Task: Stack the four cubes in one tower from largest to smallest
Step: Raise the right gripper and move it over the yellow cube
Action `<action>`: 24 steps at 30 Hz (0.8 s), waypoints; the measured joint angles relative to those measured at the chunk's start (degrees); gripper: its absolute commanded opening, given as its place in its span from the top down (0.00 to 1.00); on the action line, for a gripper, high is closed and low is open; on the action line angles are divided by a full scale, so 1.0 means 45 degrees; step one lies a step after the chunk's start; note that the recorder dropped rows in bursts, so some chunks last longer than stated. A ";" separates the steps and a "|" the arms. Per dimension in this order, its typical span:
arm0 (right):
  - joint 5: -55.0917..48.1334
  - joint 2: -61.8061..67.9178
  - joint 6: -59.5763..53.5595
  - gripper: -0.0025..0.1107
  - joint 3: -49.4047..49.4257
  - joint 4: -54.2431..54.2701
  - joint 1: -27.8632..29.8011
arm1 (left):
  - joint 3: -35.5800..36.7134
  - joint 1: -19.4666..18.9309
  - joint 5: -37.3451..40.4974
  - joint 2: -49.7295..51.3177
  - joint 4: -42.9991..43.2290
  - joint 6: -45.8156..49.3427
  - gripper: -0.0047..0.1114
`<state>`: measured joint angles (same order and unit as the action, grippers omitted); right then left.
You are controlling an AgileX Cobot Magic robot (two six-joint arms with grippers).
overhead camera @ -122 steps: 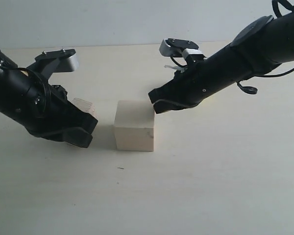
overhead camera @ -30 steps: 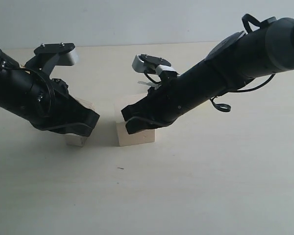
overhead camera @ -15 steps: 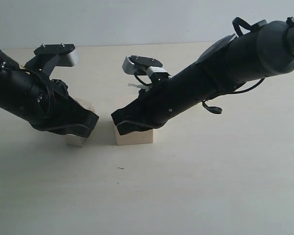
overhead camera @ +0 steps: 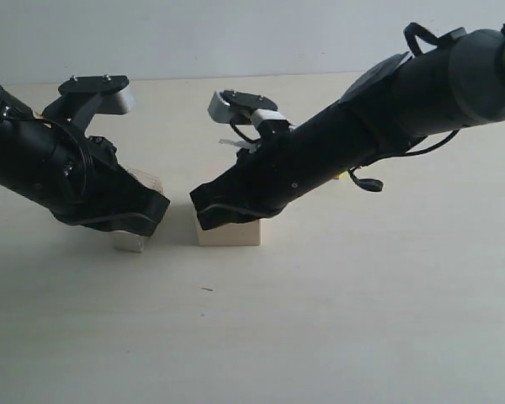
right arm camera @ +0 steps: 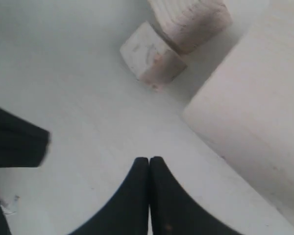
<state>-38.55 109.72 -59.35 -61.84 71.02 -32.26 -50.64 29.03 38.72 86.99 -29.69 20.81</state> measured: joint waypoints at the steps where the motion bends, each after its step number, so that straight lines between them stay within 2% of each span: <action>1: -0.0181 -0.0601 0.0000 0.98 0.0000 -0.0072 0.0000 | 0.0000 0.0000 0.0000 0.0000 0.0000 0.0000 0.96; 7: 0.2107 -0.3217 0.0844 0.98 -0.0011 -0.2467 0.0554 | 0.0000 0.0000 0.0000 0.0000 0.0030 0.0000 0.96; 14: 0.4116 -0.3906 0.1253 0.98 -0.0011 -0.5234 0.2769 | 0.0000 0.0000 0.0397 0.0000 0.0123 0.0000 0.96; 19: 0.3685 -0.3213 0.2118 0.98 -0.0822 -0.6255 0.4039 | 0.0000 0.0000 0.0427 -0.0029 0.0177 -0.0293 0.96; 24: 0.2378 -0.1965 0.3390 0.98 -0.2797 -0.7954 0.4237 | 0.0000 0.0000 0.0427 -0.0454 0.0428 -0.0510 0.96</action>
<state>-27.84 100.88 -44.09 -74.42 35.23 -13.19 -50.64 29.03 40.64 84.95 -27.76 18.52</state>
